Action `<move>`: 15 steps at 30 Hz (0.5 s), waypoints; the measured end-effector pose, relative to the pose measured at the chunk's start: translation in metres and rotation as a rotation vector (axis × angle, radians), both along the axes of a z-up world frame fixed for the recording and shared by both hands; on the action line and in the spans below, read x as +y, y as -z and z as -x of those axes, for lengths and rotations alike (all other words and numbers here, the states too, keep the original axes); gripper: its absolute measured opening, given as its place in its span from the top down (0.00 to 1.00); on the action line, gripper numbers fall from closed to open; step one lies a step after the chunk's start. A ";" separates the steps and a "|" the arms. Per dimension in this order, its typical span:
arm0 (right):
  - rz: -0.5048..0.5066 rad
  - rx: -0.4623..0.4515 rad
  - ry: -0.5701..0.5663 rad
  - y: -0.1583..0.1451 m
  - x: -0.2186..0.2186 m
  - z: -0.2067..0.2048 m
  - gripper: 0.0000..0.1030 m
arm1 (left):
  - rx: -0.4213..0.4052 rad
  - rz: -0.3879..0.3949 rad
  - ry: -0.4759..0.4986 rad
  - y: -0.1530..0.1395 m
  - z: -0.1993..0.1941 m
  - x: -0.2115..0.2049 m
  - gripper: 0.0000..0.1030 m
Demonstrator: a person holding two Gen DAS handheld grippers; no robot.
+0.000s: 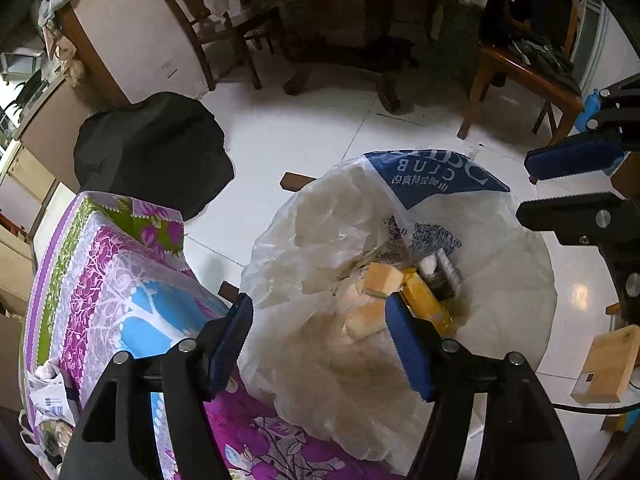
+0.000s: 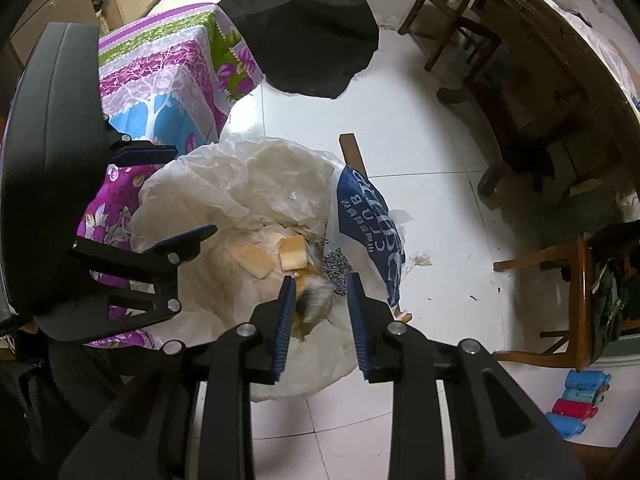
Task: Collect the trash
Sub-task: 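Open both grippers to drop the sponge and packet into the bag, then move both grippers back over the table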
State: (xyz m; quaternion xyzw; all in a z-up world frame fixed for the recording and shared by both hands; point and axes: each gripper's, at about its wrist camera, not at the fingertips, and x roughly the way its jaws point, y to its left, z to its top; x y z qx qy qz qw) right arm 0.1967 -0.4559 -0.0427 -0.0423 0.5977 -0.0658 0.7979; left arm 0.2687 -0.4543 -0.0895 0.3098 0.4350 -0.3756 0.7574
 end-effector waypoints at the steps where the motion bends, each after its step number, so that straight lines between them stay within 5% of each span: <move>1: -0.003 -0.001 0.003 0.000 0.000 0.000 0.75 | -0.003 0.000 -0.001 0.000 0.001 0.000 0.33; 15: -0.003 -0.017 -0.022 0.006 0.015 0.010 0.75 | -0.060 0.021 -0.026 -0.004 0.013 0.019 0.33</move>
